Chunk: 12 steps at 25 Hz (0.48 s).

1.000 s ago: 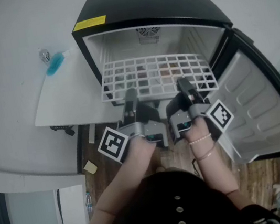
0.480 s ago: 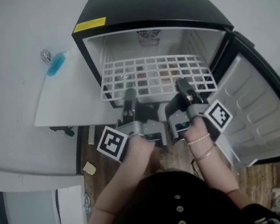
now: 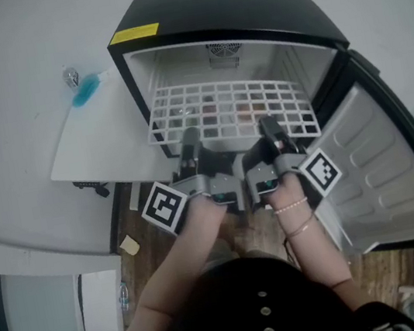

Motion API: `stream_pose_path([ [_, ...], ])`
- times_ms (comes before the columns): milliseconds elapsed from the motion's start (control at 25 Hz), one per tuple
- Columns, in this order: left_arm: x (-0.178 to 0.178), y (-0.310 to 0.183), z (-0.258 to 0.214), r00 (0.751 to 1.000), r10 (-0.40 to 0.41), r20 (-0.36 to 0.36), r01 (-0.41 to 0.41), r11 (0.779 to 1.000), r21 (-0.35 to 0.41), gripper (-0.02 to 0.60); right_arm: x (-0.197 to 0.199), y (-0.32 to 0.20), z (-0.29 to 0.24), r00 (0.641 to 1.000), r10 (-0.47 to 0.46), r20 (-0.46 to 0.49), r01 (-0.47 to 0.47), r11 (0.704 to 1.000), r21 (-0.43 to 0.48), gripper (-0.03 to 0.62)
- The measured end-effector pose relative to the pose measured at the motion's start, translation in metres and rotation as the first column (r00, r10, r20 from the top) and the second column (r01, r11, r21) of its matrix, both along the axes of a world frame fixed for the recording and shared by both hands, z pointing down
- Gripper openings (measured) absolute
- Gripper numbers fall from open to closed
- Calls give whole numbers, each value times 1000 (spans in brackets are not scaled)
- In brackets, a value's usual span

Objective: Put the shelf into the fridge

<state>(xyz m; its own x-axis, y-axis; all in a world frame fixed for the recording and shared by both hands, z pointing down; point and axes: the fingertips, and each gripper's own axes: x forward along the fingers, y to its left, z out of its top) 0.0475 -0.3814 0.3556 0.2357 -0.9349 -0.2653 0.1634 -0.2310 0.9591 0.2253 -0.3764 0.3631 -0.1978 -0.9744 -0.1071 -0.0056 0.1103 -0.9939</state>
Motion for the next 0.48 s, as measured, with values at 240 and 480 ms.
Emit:
stream_pose_path([
  [240,0,6,-1,1000,-5,-7,5,1000,2,32,1,7,-1,1000,4,1,-4,1000,1,34],
  [480,2,1,-2,1000,12,-10,-12,1000,-6,32,2,3,-1,1000,26,2,-26,1000,-3,34],
])
